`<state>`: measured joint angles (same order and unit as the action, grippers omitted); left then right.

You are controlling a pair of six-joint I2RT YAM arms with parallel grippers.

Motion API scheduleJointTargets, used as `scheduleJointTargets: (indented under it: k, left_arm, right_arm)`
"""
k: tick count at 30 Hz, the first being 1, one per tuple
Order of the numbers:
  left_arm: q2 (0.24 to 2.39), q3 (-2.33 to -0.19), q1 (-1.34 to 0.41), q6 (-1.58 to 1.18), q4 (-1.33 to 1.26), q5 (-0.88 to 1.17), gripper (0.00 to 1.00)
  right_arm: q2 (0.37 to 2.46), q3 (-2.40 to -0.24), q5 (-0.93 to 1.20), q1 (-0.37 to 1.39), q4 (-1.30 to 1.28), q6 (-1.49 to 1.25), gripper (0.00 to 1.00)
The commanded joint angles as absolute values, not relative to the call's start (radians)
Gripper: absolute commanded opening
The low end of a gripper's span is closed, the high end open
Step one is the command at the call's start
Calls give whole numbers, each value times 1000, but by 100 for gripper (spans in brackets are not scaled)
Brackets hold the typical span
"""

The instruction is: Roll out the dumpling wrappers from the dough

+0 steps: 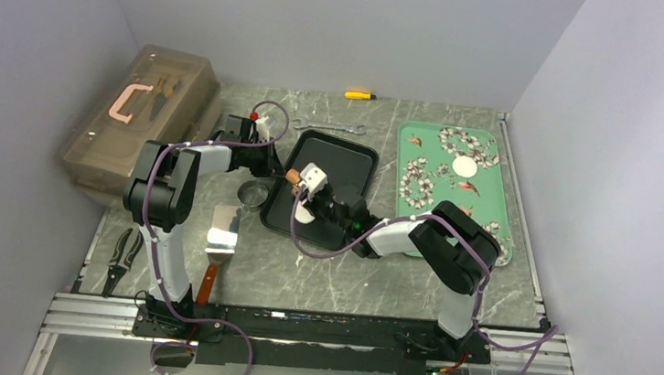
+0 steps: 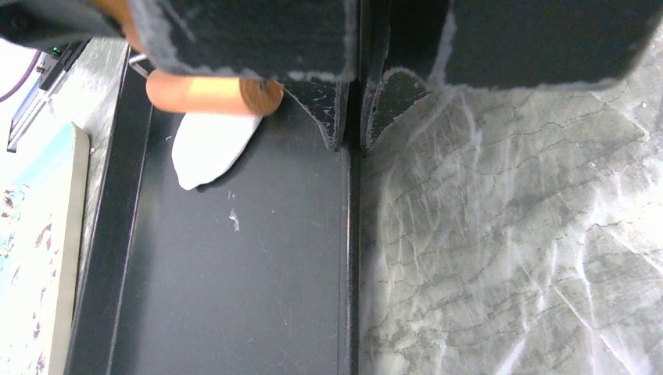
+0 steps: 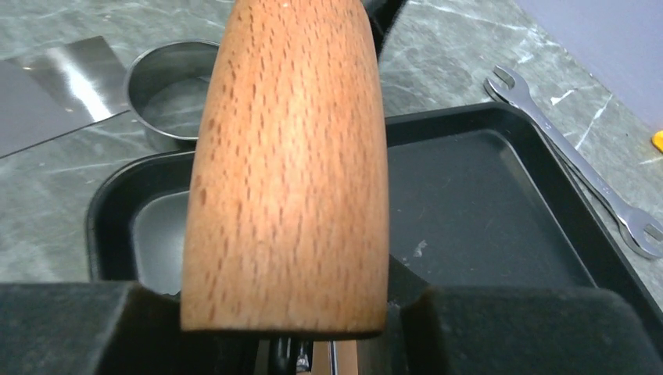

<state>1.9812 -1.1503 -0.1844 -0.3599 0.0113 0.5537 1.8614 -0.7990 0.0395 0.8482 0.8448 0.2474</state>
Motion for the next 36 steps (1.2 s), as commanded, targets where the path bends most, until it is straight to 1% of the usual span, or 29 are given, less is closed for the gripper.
scheduleJointTargets:
  k: [1, 12, 18, 28, 33, 36]
  left_arm:
    - [2034, -1135, -181, -347, 67, 488, 0]
    - [2032, -1135, -181, -345, 69, 485, 0]
    - [2033, -1135, -181, -346, 68, 486, 0]
    - [2030, -1135, -181, -347, 67, 487, 0]
    - [2029, -1133, -181, -345, 66, 485, 0]
    - [2035, -1136, -181, -347, 68, 488, 0]
  right_arm:
    - [1906, -692, 59, 923, 757, 177, 0]
    - [1926, -664, 97, 937, 695, 110, 0]
    - [1903, -709, 90, 1000, 553, 143, 0]
    - [1864, -705, 57, 1040, 490, 162, 0]
    - [1833, -747, 61, 1031, 486, 173, 0]
    - [1767, -832, 112, 963, 461, 136, 0]
